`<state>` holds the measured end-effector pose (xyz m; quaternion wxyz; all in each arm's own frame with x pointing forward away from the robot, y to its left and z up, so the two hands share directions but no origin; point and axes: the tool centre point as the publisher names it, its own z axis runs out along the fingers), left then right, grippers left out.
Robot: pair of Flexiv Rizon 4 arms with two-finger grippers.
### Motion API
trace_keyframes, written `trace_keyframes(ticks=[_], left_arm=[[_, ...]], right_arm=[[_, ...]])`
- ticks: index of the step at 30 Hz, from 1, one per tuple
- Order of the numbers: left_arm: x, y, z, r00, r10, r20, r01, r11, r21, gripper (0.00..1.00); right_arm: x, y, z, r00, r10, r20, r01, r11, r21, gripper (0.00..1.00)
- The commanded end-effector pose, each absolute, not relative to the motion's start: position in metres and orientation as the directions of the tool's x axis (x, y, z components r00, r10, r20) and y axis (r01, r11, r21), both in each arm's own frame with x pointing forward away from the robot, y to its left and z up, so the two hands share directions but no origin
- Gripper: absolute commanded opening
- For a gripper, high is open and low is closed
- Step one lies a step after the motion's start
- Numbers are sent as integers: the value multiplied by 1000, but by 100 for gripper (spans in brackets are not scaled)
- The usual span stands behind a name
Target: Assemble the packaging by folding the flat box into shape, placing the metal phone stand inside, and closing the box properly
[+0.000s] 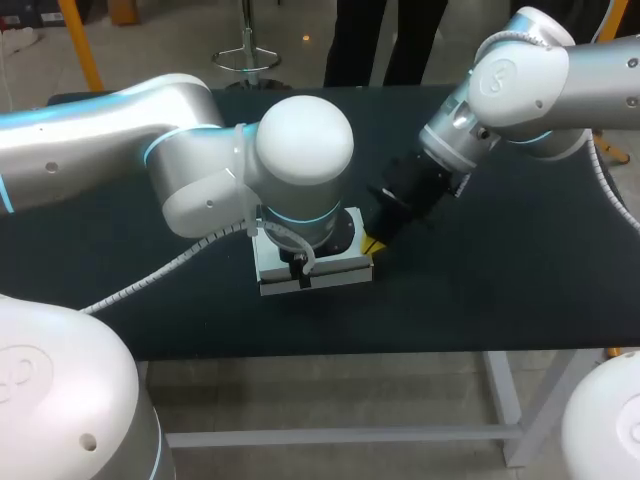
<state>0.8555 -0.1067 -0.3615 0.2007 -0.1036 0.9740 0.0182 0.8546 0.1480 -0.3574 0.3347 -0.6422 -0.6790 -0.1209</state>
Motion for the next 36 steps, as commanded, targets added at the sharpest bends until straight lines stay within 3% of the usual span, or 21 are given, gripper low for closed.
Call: trace_keyframes(ticks=[1, 21, 26, 29, 31, 32, 36], left_arm=[[855, -107, -363, -898, -195, -395, -211, 978, -3, 41], [846, -101, -359, -910, -170, -379, -184, 983, 2, 46], [842, -91, -349, -904, -185, -385, -179, 983, -51, 45], [841, -81, -339, -906, -187, -379, -161, 982, -99, 35], [841, -76, -334, -912, -185, -366, -147, 981, -129, 18], [841, -73, -331, -917, -180, -356, -137, 980, -143, 2], [842, -63, -326, -923, -192, -335, -136, 974, -182, 0]], right_arm=[[864, 151, -364, 51, 792, 608, 945, 159, -287, 0], [866, 152, -365, 48, 794, 606, 943, 164, -289, 0], [866, 153, -365, 48, 794, 606, 943, 165, -290, 0], [866, 153, -365, 48, 795, 605, 943, 164, -290, 0], [866, 153, -365, 48, 796, 604, 943, 163, -290, 0], [866, 153, -365, 48, 796, 603, 943, 162, -290, 0], [866, 153, -365, 49, 796, 603, 944, 161, -289, 0]])
